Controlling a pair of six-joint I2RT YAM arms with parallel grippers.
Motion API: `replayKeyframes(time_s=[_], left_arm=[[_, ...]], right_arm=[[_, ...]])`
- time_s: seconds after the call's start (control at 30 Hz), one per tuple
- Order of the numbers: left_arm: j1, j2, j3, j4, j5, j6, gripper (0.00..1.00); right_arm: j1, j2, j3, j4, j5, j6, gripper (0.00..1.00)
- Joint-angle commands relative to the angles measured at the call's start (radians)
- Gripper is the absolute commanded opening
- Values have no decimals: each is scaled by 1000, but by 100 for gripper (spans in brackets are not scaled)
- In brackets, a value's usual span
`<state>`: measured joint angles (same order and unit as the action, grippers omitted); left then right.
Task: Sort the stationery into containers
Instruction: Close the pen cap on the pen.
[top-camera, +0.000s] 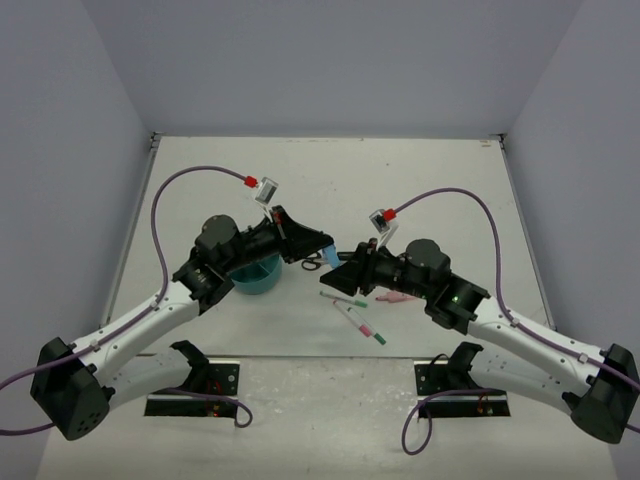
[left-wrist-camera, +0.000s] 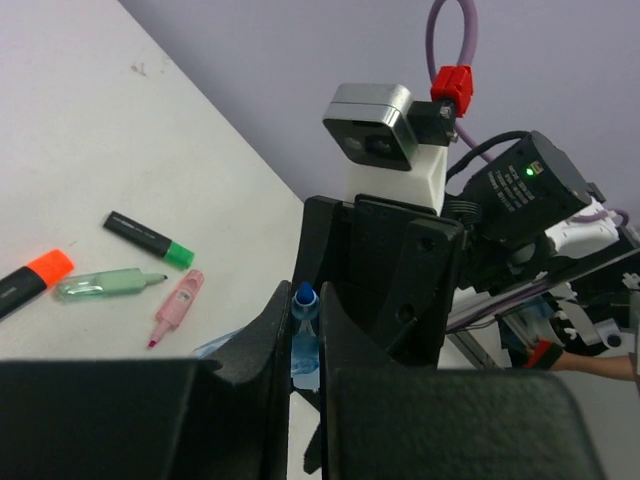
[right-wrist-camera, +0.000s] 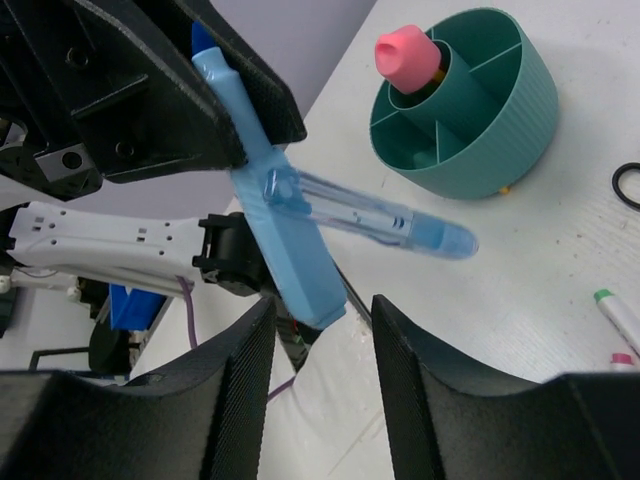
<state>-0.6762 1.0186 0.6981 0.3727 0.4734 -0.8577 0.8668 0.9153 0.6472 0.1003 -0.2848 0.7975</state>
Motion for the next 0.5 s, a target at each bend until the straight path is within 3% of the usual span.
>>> replayKeyframes(time_s=[0.0,0.27,0.47], left_arm=[[-14,24,-16,125,94,-47,0],[-27,32,-28,121,99,-39,0],[-56,61,-38,139,103,-38,0]], right_arm=[[-22,27,44,66,-25,-3,43],[-33,40,106,87,-28,-25,40],[-37,28,144,57,-6,-64,32]])
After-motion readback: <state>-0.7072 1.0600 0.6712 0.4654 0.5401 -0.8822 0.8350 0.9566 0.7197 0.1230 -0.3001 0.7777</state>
